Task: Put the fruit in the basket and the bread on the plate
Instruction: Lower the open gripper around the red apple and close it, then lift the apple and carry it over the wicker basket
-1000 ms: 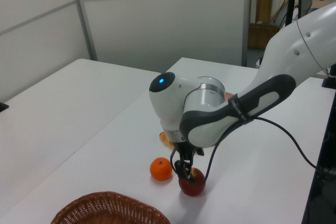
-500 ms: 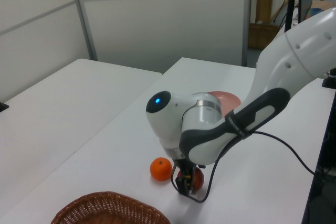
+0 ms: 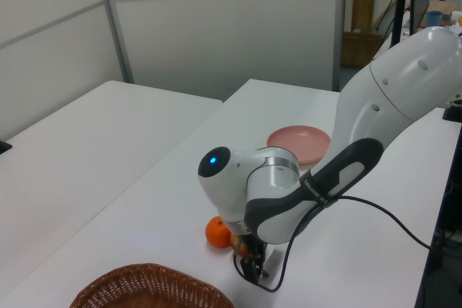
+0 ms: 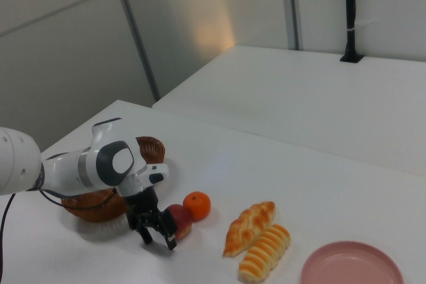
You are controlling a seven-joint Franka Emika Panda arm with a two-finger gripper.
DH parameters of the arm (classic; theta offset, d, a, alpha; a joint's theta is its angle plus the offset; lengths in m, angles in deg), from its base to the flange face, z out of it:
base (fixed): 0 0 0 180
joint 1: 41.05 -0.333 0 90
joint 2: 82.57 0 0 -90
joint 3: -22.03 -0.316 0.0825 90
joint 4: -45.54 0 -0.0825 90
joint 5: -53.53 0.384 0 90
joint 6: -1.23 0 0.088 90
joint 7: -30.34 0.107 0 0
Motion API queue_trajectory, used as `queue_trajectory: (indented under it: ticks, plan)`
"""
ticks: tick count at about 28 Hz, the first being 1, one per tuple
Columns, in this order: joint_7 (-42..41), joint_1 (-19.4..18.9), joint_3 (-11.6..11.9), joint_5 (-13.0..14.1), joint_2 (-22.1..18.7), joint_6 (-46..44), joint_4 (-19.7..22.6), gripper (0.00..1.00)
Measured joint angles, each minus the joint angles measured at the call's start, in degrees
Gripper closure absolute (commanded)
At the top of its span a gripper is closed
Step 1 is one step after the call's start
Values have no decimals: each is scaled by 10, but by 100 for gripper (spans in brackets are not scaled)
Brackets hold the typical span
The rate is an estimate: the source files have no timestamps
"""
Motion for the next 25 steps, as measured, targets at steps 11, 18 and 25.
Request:
queue_trajectory:
  ticks: [11,18,25]
  plan:
    - [1,13,9,-1,0,0,-51,0]
    - [0,42,10,-10,9,0,-67,0]
    - [0,44,9,-32,38,2,-76,60]
